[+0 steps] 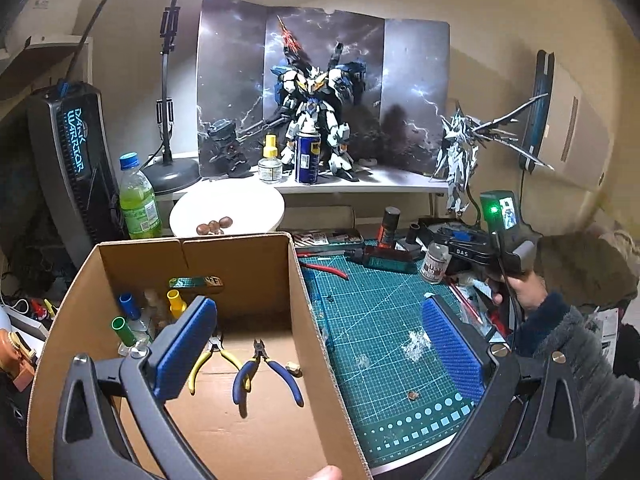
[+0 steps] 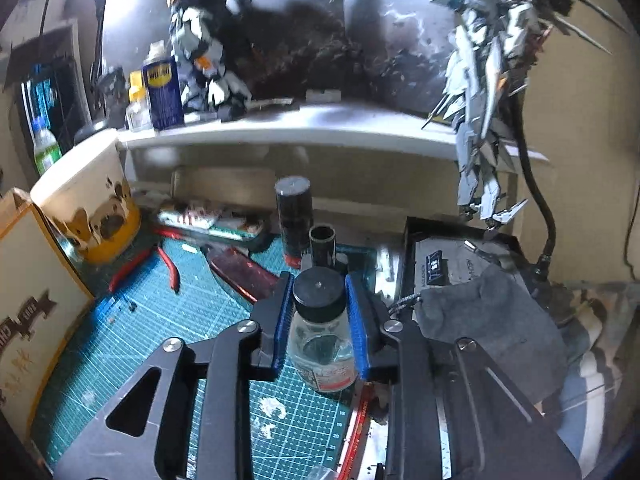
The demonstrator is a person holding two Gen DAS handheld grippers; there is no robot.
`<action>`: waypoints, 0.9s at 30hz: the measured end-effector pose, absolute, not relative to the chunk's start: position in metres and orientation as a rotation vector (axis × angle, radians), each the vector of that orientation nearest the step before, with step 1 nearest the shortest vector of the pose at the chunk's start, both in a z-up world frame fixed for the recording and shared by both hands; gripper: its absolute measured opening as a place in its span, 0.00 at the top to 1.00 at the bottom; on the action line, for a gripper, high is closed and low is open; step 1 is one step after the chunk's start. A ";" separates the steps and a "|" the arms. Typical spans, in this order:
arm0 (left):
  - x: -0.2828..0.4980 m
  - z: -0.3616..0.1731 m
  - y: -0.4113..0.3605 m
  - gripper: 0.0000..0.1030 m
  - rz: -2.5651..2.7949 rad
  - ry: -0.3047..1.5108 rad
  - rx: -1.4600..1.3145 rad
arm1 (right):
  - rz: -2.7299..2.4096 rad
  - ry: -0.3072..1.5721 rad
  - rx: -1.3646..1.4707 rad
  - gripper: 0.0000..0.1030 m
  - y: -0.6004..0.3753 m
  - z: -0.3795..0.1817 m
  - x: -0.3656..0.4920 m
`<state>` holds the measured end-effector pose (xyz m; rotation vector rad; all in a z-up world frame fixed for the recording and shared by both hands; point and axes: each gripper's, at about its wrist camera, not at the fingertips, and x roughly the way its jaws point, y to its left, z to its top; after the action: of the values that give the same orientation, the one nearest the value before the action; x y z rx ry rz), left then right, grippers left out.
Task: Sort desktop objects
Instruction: 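Reach the right gripper to the clear solvent bottle and grasp it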
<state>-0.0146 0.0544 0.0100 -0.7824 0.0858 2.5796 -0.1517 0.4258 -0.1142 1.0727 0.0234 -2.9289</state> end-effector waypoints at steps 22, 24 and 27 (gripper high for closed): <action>-0.016 0.006 0.054 0.00 2.574 0.078 -0.811 | -2.924 -0.014 0.977 0.78 0.416 -0.100 -0.142; -0.014 0.008 0.053 0.00 2.575 0.074 -0.806 | -2.906 0.013 0.945 0.78 0.409 -0.092 -0.135; -0.010 0.010 0.051 0.00 2.577 0.068 -0.796 | -2.858 0.052 0.902 0.78 0.392 -0.076 -0.120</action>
<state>-0.0097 0.0506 0.0100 -0.7956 0.0677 2.5770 -0.1200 0.3924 -0.0760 0.9015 0.0520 -2.8578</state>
